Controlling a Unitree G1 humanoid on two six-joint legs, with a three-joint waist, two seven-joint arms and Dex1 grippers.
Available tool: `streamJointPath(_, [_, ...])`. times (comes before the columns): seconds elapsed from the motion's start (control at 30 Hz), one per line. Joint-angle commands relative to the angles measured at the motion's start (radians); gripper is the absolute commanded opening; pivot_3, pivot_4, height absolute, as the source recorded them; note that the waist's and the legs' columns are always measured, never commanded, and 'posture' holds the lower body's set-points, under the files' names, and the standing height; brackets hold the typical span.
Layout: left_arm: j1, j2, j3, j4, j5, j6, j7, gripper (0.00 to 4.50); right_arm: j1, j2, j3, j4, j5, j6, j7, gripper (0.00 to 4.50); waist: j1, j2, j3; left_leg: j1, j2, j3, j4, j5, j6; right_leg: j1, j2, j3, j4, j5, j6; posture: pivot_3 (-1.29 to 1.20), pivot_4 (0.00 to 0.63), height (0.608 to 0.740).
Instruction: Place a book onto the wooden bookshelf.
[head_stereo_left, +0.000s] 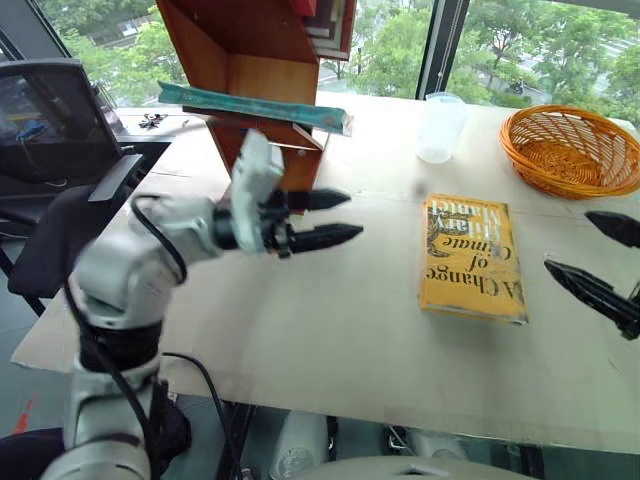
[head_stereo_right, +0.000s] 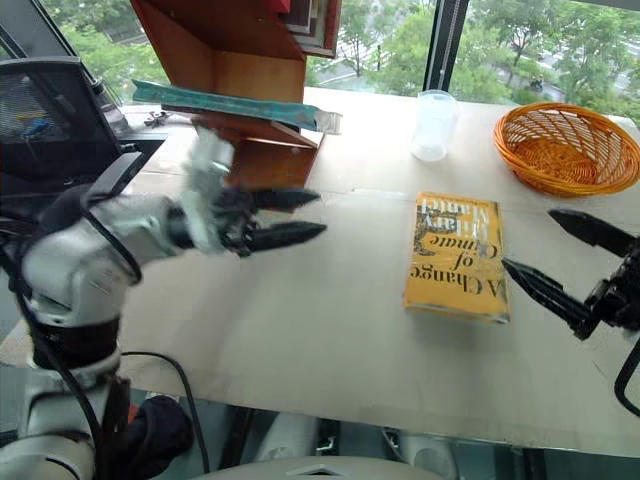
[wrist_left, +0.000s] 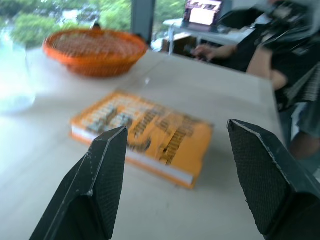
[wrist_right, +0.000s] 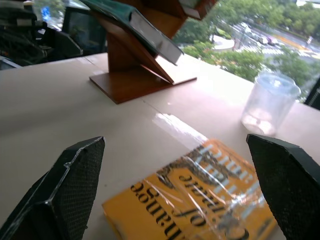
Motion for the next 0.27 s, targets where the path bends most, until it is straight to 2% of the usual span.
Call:
streamJointPath(0.03, [0.125,0.013,-0.011,0.008,0.112,-0.133,0.026,3.26,0.15,0.081,-0.1,-0.065,-0.09,-0.028,0.014,4.5,0.001,0.0,0.0,0.0,0.0,0.0,0.0,0.0,0.0,0.0,0.0,0.0,0.0,0.0,0.0,0.0,0.15,0.74])
streamJointPath(0.13, [0.262,0.064,-0.009,0.065,0.199,-0.248,-0.013,3.26,0.313,0.147,-0.128,-0.073,-0.19,-0.051,0.048,4.5,0.0,0.002,-0.002,0.0,0.0,0.001,-0.004,0.0,0.0,-0.001,-0.001,0.0,-0.002,-0.001,-0.001,0.0,0.15,0.74])
streamJointPath(0.27, [0.324,0.091,-0.041,0.102,0.268,-0.304,-0.013,3.26,0.393,0.171,-0.099,-0.046,-0.295,-0.078,0.047,4.5,0.0,0.003,-0.002,0.0,0.0,0.002,-0.005,-0.001,-0.001,-0.004,-0.004,0.001,-0.003,-0.003,-0.005,0.0,0.15,0.74])
